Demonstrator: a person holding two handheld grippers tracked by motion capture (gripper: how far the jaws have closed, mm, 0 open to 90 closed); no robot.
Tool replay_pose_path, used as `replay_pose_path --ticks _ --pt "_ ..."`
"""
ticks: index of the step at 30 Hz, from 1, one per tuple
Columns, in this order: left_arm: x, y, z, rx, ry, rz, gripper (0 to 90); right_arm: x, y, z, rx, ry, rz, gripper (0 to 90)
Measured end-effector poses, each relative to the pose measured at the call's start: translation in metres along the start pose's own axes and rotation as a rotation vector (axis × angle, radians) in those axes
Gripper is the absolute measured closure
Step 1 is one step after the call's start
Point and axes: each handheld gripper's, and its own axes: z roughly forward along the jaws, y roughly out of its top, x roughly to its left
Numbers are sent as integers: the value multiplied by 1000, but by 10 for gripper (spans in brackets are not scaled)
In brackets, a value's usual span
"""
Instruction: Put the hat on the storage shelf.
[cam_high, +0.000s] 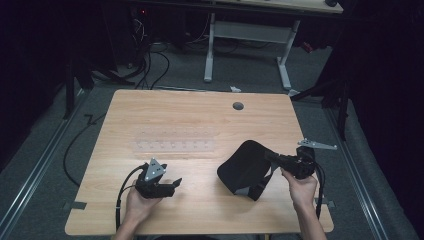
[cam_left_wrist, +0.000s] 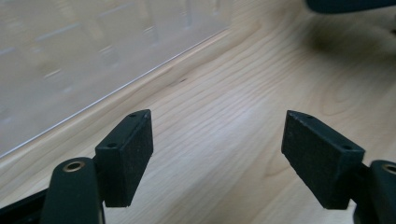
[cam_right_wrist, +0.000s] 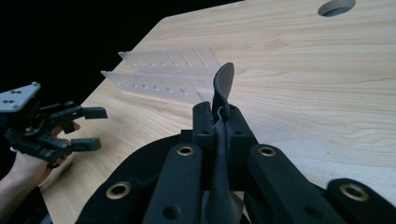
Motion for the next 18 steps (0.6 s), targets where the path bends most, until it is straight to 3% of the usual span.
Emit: replay_pose_path --ticks 7,18 --pt "-26 2 -3 15 -93 44 256 6 -1 13 1 15 4 865" --pt "-57 -3 4 47 -182 91 257 21 1 25 10 31 -13 865"
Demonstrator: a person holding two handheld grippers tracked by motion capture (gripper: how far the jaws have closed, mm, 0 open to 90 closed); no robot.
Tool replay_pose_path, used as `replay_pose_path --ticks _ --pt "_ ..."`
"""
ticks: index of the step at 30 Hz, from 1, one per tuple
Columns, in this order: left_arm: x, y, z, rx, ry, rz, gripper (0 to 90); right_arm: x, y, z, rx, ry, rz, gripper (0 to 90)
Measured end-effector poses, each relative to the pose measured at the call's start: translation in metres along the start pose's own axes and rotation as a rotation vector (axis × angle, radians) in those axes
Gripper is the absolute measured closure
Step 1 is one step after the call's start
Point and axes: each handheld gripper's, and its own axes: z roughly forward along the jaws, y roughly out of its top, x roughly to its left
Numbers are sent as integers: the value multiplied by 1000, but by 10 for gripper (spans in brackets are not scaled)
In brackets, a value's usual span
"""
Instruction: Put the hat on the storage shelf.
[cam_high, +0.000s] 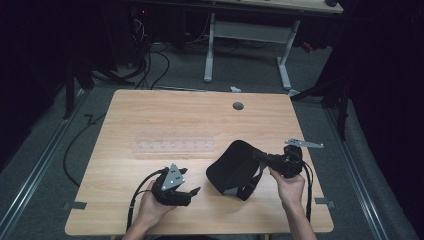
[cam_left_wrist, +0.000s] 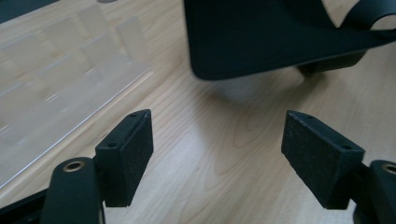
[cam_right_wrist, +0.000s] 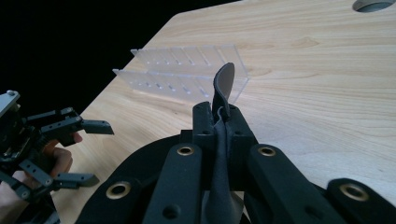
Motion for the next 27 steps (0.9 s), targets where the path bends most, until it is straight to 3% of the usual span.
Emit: replay_pose_path --ticks 6,13,23,27 --pt "-15 -4 8 31 -33 52 257 10 0 10 11 9 -13 864" --pt "-20 -5 10 25 -52 50 263 15 1 20 19 28 -16 864" --pt "-19 -1 10 13 -37 62 293 27 2 27 31 57 -36 863" --pt "-19 0 9 19 -27 85 330 34 2 28 37 65 -55 862"
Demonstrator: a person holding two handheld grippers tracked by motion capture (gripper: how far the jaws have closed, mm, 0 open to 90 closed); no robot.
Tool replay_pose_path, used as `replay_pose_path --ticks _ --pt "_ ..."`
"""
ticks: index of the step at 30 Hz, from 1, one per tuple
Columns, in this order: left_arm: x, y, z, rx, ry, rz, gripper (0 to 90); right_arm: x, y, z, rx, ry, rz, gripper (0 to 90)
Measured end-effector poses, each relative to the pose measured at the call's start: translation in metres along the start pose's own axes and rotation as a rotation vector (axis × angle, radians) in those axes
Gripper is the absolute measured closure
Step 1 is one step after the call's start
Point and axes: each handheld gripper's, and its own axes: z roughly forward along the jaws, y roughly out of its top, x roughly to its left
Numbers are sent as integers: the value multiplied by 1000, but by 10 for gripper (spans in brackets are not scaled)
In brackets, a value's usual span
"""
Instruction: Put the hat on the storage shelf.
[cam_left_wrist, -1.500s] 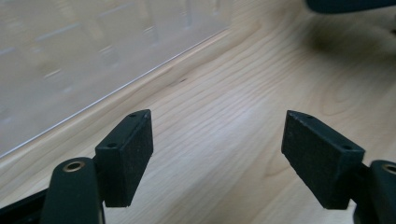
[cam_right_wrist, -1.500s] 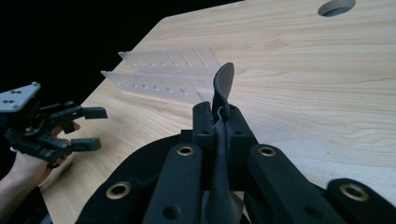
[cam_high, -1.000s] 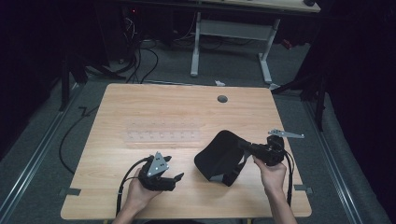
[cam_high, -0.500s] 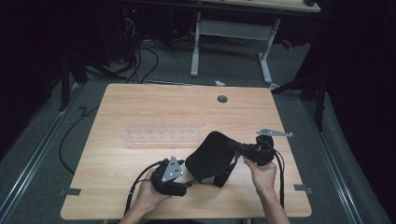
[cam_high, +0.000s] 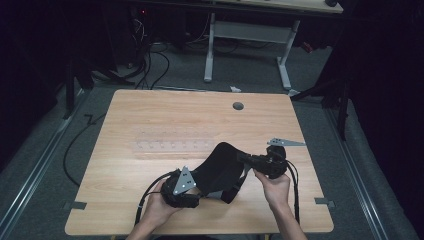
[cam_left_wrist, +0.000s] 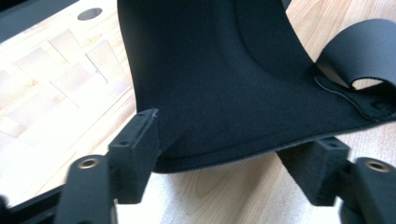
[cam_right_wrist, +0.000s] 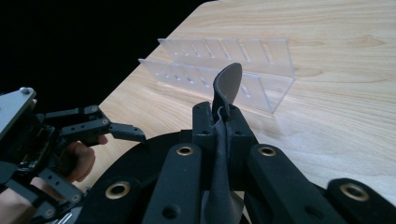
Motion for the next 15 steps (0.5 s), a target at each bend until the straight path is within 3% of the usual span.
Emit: replay_pose_path --ticks 6,15 --pt "2 1 0 -1 16 12 377 5 -1 6 15 20 -2 861" --pt "6 3 0 -1 22 -18 419 12 -1 12 25 84 4 859"
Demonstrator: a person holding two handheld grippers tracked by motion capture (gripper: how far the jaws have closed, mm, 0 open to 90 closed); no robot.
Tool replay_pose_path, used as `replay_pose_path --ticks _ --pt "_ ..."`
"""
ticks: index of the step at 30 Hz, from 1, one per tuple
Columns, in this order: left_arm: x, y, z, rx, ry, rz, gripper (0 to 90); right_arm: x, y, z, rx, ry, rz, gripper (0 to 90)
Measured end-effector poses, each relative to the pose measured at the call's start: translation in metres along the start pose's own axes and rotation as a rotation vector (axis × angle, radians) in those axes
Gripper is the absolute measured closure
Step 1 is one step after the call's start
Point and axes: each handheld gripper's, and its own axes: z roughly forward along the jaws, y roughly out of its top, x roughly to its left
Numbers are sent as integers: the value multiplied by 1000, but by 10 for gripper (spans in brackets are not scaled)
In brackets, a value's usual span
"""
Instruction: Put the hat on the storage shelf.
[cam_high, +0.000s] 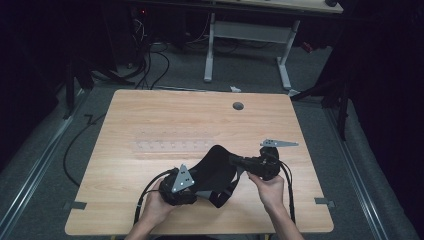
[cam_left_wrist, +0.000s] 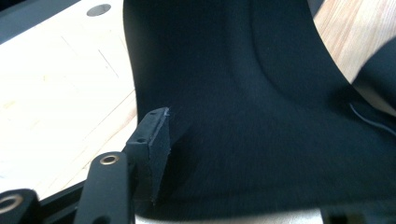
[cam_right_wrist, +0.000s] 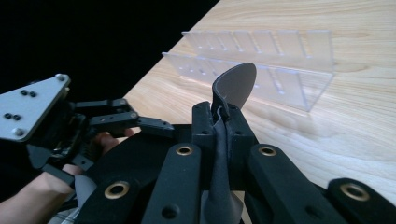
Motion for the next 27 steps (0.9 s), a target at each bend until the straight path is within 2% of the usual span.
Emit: replay_pose_path --ticks 5,9,12,19,27 --pt "1 -1 -2 13 -4 14 485 1 0 5 15 10 -6 857" --pt "0 3 -11 -11 -44 5 587 0 0 4 19 20 -8 856" --pt "0 6 -13 1 -56 10 625 -2 1 3 18 34 -2 852" --pt "3 11 -16 21 -97 -19 698 -6 3 4 24 50 13 831" --pt "-1 17 -19 61 -158 -27 779 -10 4 5 33 30 4 802"
